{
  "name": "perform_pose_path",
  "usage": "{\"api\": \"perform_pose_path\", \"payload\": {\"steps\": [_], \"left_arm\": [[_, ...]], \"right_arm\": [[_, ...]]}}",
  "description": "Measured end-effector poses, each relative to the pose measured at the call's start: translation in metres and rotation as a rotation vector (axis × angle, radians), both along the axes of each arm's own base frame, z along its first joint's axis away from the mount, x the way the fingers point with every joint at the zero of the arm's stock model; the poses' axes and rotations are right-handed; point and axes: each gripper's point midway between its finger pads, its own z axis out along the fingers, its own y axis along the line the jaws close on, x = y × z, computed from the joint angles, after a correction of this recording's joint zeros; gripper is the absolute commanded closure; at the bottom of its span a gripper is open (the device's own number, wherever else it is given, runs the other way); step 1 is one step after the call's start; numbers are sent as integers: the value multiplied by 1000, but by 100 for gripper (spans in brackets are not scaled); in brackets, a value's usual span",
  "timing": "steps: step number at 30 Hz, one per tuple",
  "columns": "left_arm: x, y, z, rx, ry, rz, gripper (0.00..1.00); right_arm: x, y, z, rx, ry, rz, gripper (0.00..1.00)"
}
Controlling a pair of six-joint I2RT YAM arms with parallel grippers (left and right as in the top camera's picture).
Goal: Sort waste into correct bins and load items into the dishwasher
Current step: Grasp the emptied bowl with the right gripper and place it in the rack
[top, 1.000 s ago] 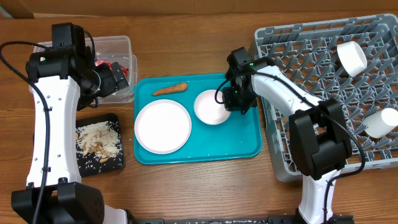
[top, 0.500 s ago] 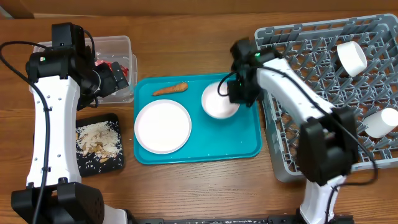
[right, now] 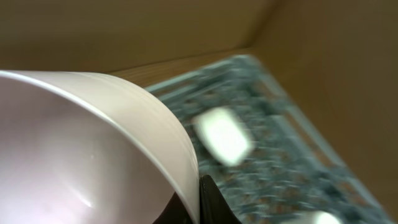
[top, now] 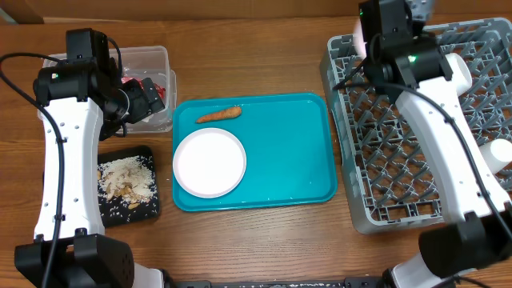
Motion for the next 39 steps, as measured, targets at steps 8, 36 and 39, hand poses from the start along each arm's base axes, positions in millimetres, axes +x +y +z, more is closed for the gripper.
{"api": "perform_pose_path", "payload": {"steps": [8,36,39], "left_arm": [[0,-1,0,-8,-2,-3,2],[5,-6,2,-34,-25,-12,2],[6,-6,2,-34,-26,-12,1]], "right_arm": [[2,-81,-9,-253,-37,-342,96],[1,-73,-134,-354,211,-385,96],[1,-70,-135,-340,197,-386,93]]}}
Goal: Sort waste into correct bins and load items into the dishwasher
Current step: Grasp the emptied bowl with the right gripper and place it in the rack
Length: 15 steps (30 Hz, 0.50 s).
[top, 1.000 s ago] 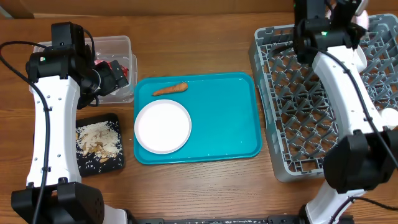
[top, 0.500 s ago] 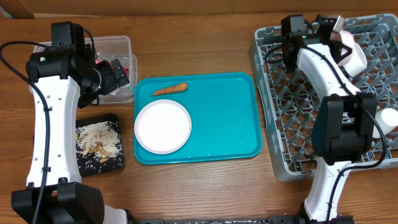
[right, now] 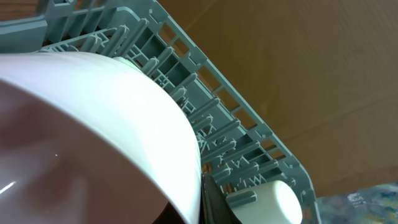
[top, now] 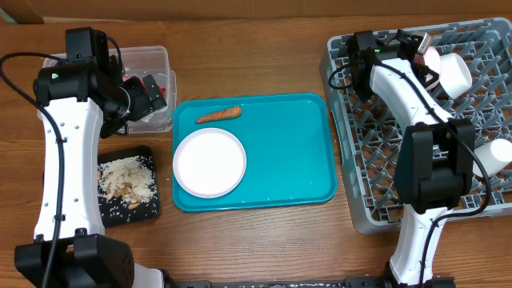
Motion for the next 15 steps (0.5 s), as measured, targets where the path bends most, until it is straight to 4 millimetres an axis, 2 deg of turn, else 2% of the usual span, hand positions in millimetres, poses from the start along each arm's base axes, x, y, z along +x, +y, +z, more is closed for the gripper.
{"api": "perform_pose_path", "payload": {"steps": [3,8,11,15], "left_arm": [[0,0,0,0,1,0,1],[0,0,0,0,0,0,1],[0,0,0,0,1,0,1],[0,-1,0,-3,1,-1,1]], "right_arm": [[0,6,-5,29,4,9,89],[1,33,-22,110,33,65,55],[1,52,-28,136,54,105,42],[0,70,-33,158,85,144,39]]}}
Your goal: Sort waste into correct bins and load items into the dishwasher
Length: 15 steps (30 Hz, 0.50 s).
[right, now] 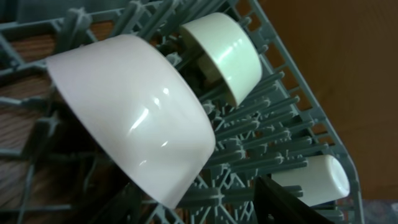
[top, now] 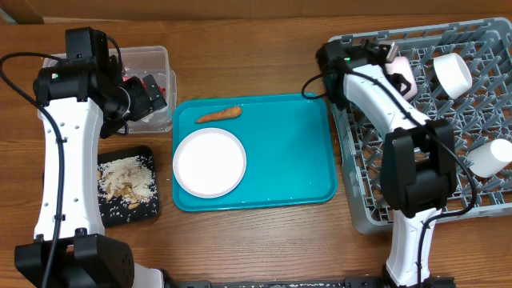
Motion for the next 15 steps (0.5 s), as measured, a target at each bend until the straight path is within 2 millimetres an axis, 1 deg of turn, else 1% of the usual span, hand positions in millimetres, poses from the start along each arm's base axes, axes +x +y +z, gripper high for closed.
{"api": "perform_pose_path", "payload": {"steps": [4,7,9,11,13,15], "left_arm": [[-1,0,0,-1,5,0,0],[-4,0,-1,-2,16,0,0],[-7,-1,-2,-4,28,0,0],[-10,-1,-3,-6,44,0,0],[-16,-2,-5,-9,67,0,0],[-23,-3,-7,-13,100,0,0]], "right_arm": [[-2,7,-9,71,19,7,39],[-5,14,-7,155,13,11,37],[-7,20,3,228,-11,25,36],[-7,30,20,317,-44,57,35],[-9,43,41,426,-80,111,33],[-13,60,60,542,-79,201,34]]}}
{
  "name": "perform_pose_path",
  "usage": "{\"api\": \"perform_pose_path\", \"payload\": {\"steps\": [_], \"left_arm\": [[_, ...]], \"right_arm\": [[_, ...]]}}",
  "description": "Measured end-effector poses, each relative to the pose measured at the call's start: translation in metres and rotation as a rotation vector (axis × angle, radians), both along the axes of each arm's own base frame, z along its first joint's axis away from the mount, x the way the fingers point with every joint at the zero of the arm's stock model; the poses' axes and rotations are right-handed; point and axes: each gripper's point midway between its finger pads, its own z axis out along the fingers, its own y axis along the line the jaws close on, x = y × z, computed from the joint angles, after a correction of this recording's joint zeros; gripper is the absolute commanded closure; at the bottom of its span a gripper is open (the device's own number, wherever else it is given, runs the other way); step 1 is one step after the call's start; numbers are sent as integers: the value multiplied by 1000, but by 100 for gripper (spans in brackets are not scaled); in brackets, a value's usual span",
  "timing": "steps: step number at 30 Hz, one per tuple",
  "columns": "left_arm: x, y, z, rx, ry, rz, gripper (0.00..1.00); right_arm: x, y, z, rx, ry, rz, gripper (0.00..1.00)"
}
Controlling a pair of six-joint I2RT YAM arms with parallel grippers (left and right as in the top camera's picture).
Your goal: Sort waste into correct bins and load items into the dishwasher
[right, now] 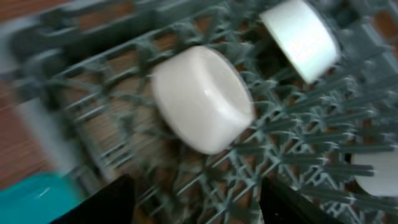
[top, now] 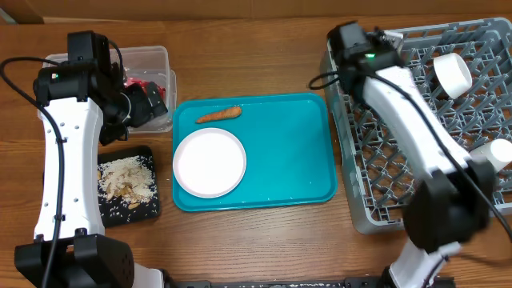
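A white bowl [right: 202, 99] rests upside down on the tines of the grey dish rack [top: 376, 210]. My right gripper [right: 196, 202] hangs open a little way above it, nothing between its dark fingers [right: 102, 205]. The overhead view has the right arm covering the bowl. Two white cups [top: 450, 72] [top: 492, 154] also lie in the rack. A white plate [top: 210, 162] and a carrot [top: 219, 115] sit on the teal tray [top: 296, 152]. My left gripper [top: 146, 102] is down in the clear bin [top: 152, 58], among red waste; its jaws are hard to read.
A black tray [top: 128, 186] holding rice-like scraps lies at the front left, beside the teal tray. The rack fills the right side of the wooden table, right up against the teal tray.
My right gripper, open close beside the bowl then, now sits farther back from it, and the bowl stays in the rack. The left gripper has barely shifted in the clear bin.
My right gripper held the white bowl above the rack. Then it had the bowl low over the rack's far side, beside a cup. Then the bowl lay in the rack with the gripper open, and now the gripper is drawn back.
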Motion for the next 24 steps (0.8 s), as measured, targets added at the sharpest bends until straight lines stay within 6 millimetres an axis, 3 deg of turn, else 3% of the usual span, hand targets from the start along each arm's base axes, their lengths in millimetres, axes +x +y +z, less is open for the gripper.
{"api": "perform_pose_path", "payload": {"steps": [3,5,7,9,14,19,21,22,24], "left_arm": [[-12,-1,-7,-5,54,0,1],[-21,-2,-16,-9,97,4,2],[-30,-2,-29,-13,147,17,3],[-42,-1,-44,-6,202,37,3],[-67,8,-81,47,315,112,7],[-79,30,-100,147,355,227,43],[-79,43,-103,175,343,288,70],[-78,52,-104,187,332,322,94],[-77,68,-104,200,314,390,96]], "right_arm": [[-9,30,15,139,24,180,40],[-17,54,15,217,75,322,56],[-27,79,8,295,138,457,79],[-34,98,4,351,175,551,92],[-44,122,2,421,210,666,94],[-47,129,3,445,216,702,94],[-47,130,3,449,216,708,94],[-48,130,3,451,218,710,94],[-48,131,3,454,219,714,94]]}}
